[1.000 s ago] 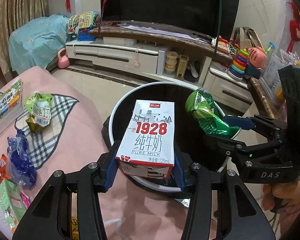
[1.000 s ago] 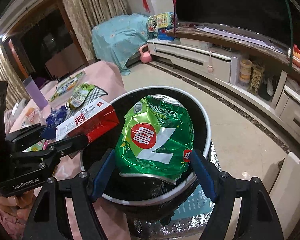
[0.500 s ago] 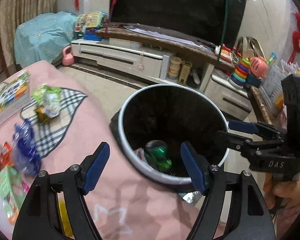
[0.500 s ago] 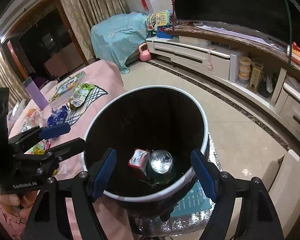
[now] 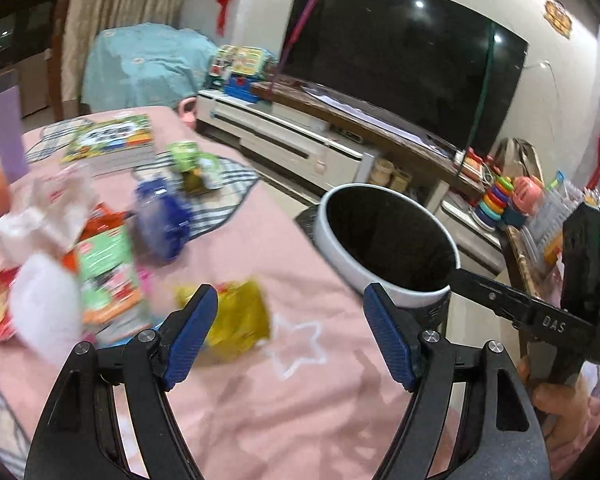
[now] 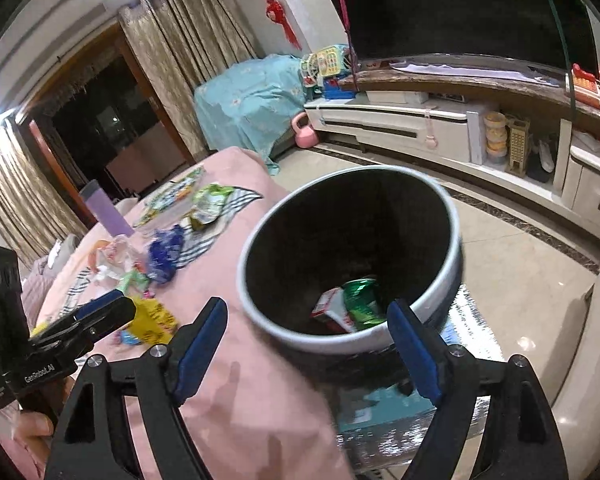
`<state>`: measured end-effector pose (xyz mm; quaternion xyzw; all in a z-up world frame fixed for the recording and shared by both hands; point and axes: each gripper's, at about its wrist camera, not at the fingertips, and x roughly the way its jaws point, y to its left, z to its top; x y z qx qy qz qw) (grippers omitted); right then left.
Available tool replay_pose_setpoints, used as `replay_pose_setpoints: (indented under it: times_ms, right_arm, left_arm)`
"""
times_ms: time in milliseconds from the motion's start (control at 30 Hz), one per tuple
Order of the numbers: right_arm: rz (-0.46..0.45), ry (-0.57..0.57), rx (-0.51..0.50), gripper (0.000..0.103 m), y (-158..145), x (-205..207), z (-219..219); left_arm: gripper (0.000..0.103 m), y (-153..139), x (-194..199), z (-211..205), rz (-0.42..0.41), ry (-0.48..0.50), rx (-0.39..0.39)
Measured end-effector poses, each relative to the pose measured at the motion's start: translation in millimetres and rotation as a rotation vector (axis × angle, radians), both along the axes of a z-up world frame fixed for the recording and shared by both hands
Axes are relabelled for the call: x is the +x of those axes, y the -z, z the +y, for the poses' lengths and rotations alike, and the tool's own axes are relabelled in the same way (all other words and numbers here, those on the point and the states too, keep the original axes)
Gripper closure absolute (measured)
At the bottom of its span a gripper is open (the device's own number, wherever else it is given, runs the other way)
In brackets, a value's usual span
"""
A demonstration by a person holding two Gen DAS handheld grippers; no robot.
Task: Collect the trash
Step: 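Move both tools back over the table toward the remaining trash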
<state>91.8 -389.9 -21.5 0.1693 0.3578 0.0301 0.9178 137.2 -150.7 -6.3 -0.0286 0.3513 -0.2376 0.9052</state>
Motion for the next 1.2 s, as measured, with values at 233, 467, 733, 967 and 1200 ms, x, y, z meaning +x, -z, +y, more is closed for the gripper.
replay_pose_setpoints:
  times_ms: [233, 467, 733, 967, 1200]
  right_arm:
    - [-0.001, -0.063, 0.006, 0.018, 5.4, -8.1, 47.0]
    - [-0.019, -0.122, -0.009, 0.018, 15.7, -13.1, 88.7]
    - [-0.040, -0.153, -0.041, 0.018, 22.8, -16.5, 125.6]
    - [-0.047, -0.163, -0.052, 0.018, 28.6, -11.1, 146.6]
    - [-0.009, -0.163, -0.068, 0.018, 37.2, 4.4, 160.2]
  left_arm:
    - [0.026, 9.9, -22.6, 53.6, 0.009, -0.088, -0.012]
    - [0.026, 23.0, -37.3, 104.7, 0.037, -0.184, -0.025]
    - [0.026, 35.7, -43.7, 141.7, 0.062, -0.265, -0.021]
    - [0.026, 40.2, -36.3, 155.6, 0.077, -0.309, -0.008]
    - [0.026, 44.1, -17.0, 156.0, 0.105, -0.329, 0.026]
